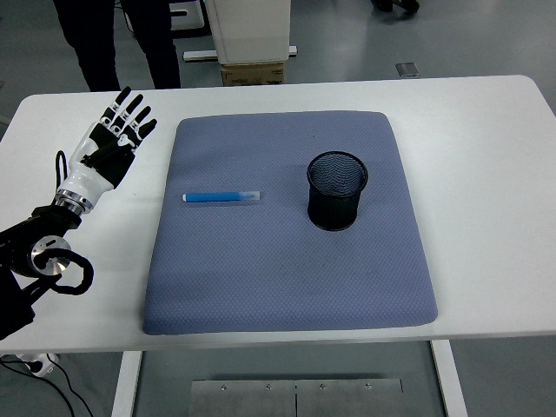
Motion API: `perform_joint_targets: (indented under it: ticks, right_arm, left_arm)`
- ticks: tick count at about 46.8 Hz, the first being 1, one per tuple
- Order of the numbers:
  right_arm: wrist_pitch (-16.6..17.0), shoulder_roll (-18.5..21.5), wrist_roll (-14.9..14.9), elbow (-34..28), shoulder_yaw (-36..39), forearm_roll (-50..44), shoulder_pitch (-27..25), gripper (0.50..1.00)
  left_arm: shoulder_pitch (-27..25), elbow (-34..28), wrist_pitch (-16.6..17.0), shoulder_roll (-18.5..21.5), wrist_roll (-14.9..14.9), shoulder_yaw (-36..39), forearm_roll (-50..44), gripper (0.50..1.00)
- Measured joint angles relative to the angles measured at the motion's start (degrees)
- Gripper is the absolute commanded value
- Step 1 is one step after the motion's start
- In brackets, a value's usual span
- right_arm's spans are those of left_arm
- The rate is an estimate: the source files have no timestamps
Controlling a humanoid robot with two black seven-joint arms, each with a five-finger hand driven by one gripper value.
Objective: Left hand places marker in pen holder
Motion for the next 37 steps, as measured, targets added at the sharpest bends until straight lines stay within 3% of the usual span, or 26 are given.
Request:
perform_joint_targets:
  ticks: [9,16,18,24,29,32,37]
  right_arm:
    - [0.00,0.00,-0.01,0.00,0.00,0.00,0.00,1.000]
    - [0.00,0.00,-0.04,0.00,0.00,0.00,0.00,1.000]
    - [0.00,0.00,-0.01,0.01,0.01,0.00,0.01,1.000]
    - [0.00,0.00,-0.02,0.01,0.00,0.00,0.01,1.000]
    - [-0.02,-0.02,-0.02,-0.02,0.01,0.01,-0.03,1.000]
    - [0.00,0.01,-0.01,0.02,-0.01,0.00,0.01,1.000]
    - [0.00,0.01,-0.02,0.00,0.00,0.00,0.00,1.000]
  left_arm:
    - [0.24,1.02,-0.44,-0.28,-3.18,-0.69,0.90,1.000]
    - [-0.52,1.10,0.45,0.70,-3.45,-0.38,1.79,1.000]
    - [-0.79,1.06,0.52,2.53,-3.45,-0.10,1.88,1.000]
    - [-5.44,0.78,0.57,6.42,-3.47,5.10,1.89,1.000]
    - [-6.33,0.51,0.64,8.87,-3.44,6.21,1.76,1.000]
    - [-7.55,0.41,0.71,9.19,-3.43,7.55,1.27,1.000]
    - [-14.06,0.23,1.01,8.72,-3.44,14.35,1.08,1.000]
